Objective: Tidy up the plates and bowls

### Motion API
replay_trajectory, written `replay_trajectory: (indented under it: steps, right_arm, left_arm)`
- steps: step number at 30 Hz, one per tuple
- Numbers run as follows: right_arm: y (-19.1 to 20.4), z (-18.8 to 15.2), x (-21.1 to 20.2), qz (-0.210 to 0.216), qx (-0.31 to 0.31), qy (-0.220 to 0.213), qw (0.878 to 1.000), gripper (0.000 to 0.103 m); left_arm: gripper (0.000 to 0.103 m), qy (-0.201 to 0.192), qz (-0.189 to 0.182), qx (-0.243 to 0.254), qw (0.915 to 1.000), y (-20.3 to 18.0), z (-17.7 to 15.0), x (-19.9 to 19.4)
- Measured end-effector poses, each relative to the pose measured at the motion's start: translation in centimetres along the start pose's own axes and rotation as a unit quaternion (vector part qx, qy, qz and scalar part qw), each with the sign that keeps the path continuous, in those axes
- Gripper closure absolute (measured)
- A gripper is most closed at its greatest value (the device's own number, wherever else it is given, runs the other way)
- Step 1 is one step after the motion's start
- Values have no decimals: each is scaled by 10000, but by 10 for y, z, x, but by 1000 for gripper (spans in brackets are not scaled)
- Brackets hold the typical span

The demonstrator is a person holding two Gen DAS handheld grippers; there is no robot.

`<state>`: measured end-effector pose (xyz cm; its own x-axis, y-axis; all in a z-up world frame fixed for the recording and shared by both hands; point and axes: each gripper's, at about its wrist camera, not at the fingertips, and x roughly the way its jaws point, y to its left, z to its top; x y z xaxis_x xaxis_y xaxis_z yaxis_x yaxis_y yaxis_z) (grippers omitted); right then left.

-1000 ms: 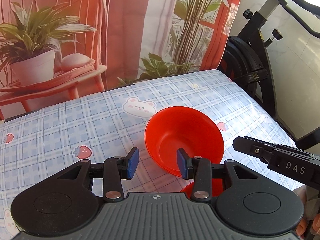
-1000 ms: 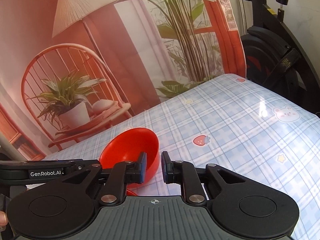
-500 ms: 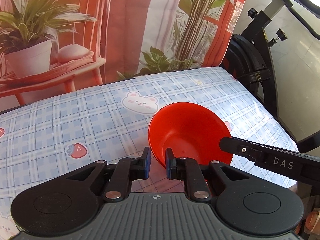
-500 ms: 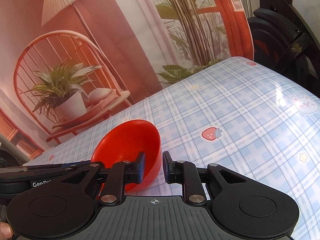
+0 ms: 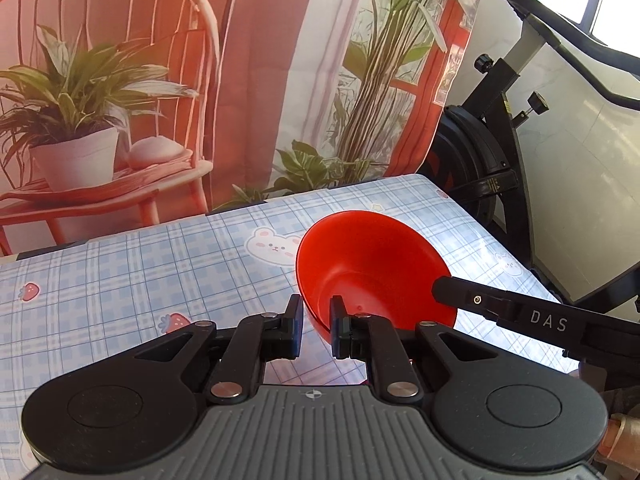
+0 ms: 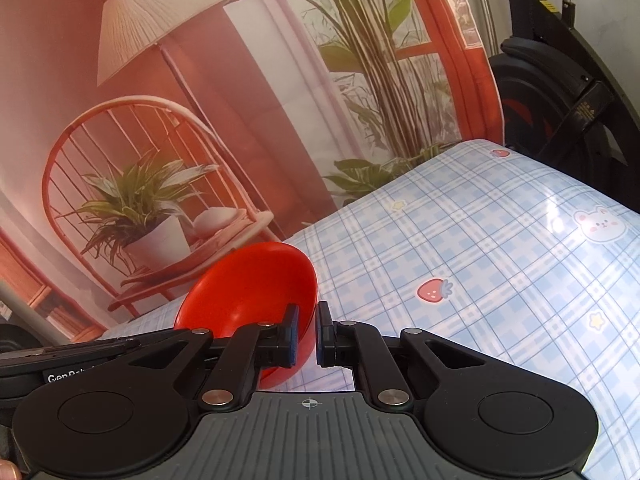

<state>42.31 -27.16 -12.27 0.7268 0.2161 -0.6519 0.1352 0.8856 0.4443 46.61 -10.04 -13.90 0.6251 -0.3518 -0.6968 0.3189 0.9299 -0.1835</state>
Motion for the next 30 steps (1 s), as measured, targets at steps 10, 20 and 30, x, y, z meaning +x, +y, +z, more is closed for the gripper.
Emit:
replay_trajectory:
  steps: [10, 20, 30]
  right_arm:
    - [23, -16, -45, 32, -92, -139, 9999, 95]
    - [16, -48, -73, -73, 20, -76, 9999, 95]
    - [4, -72, -77, -189, 101, 76, 9997, 95]
  left_arm:
    - [89, -188, 13, 63, 9998, -3, -16, -41]
    - [88, -151, -25, 353, 9993, -17, -46, -57]
    - [88, 120, -77, 381, 9992, -19, -68, -48]
